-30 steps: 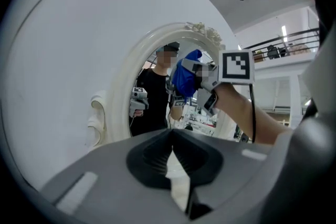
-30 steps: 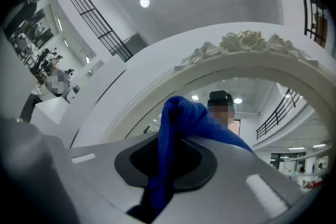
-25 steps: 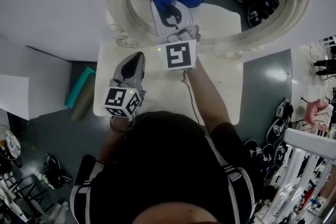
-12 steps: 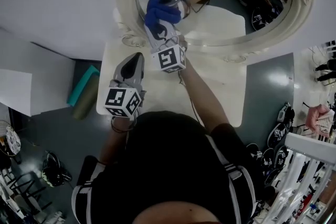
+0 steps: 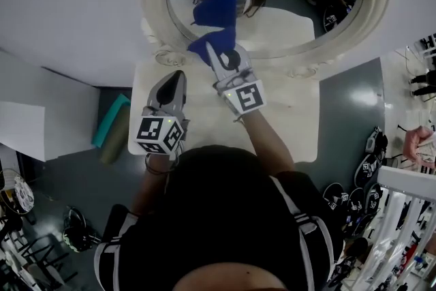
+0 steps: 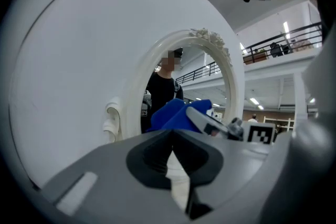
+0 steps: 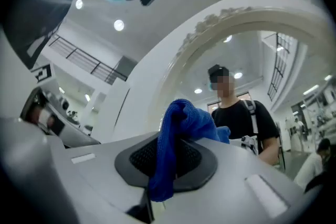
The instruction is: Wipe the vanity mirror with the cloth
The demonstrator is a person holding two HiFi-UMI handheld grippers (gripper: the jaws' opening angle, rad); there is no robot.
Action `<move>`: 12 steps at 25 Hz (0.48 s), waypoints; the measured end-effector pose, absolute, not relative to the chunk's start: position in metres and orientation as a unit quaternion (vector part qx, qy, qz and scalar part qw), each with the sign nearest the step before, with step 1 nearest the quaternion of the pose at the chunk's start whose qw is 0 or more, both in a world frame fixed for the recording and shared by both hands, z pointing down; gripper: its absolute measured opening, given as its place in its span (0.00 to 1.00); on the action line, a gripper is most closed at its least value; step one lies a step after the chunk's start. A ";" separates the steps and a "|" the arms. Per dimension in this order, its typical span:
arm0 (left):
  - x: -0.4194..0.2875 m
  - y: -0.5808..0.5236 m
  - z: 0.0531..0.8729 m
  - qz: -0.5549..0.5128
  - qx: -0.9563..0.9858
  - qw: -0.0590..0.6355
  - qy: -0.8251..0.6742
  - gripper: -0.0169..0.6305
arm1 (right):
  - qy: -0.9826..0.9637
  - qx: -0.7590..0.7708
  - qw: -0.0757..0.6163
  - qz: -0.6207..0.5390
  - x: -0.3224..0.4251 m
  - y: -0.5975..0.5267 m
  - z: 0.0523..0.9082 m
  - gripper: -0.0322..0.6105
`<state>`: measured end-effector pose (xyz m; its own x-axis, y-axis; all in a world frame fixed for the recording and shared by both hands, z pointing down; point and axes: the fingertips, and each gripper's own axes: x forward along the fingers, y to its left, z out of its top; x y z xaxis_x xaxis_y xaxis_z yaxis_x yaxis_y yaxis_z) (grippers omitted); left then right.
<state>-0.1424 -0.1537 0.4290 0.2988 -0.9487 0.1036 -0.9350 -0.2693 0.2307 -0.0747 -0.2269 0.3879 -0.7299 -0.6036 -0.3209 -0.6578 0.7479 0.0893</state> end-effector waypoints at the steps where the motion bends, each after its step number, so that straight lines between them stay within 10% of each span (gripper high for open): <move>1: -0.140 -0.155 0.428 -0.026 0.799 0.125 -0.588 0.04 | 0.918 -0.354 0.159 0.079 -0.057 -0.221 0.387 0.11; 12: -0.093 -0.168 0.432 -0.008 0.831 0.131 -0.541 0.04 | 0.837 -0.521 0.153 -0.071 0.101 -0.221 0.497 0.11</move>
<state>-0.0926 -0.1681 0.4320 0.4156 -0.9005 0.1280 -0.8963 -0.3815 0.2261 0.1006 -0.2206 0.4969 -0.4103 -0.8936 -0.1818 -0.8504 0.4469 -0.2777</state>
